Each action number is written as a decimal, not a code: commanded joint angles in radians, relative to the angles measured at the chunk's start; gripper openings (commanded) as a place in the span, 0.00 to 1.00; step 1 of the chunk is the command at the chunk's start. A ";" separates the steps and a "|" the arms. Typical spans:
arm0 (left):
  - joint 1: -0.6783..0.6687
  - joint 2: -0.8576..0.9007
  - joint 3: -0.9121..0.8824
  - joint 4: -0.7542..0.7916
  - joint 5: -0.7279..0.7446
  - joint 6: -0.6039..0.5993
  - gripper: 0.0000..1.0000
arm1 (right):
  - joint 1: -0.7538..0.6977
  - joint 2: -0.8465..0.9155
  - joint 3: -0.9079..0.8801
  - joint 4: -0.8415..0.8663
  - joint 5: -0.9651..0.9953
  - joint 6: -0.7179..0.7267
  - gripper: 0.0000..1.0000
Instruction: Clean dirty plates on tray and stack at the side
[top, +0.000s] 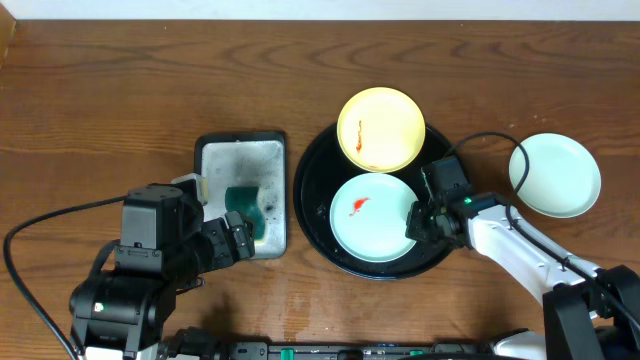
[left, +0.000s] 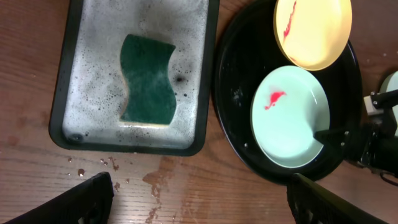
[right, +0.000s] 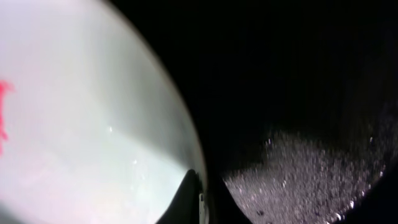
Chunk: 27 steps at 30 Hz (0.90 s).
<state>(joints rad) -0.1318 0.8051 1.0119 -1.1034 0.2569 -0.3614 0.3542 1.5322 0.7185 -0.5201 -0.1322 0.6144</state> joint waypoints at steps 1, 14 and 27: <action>0.005 -0.003 0.002 -0.003 0.005 0.009 0.90 | -0.001 -0.003 0.003 0.055 0.050 -0.122 0.01; 0.000 0.024 -0.006 -0.014 0.005 0.014 0.90 | -0.001 -0.008 0.110 0.015 0.098 -0.448 0.37; 0.000 0.387 -0.120 0.149 -0.060 0.098 0.82 | -0.001 -0.069 0.268 -0.182 -0.001 -0.447 0.55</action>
<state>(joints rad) -0.1322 1.0985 0.9031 -1.0027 0.2352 -0.2852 0.3538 1.5021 0.9352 -0.6846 -0.0780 0.1776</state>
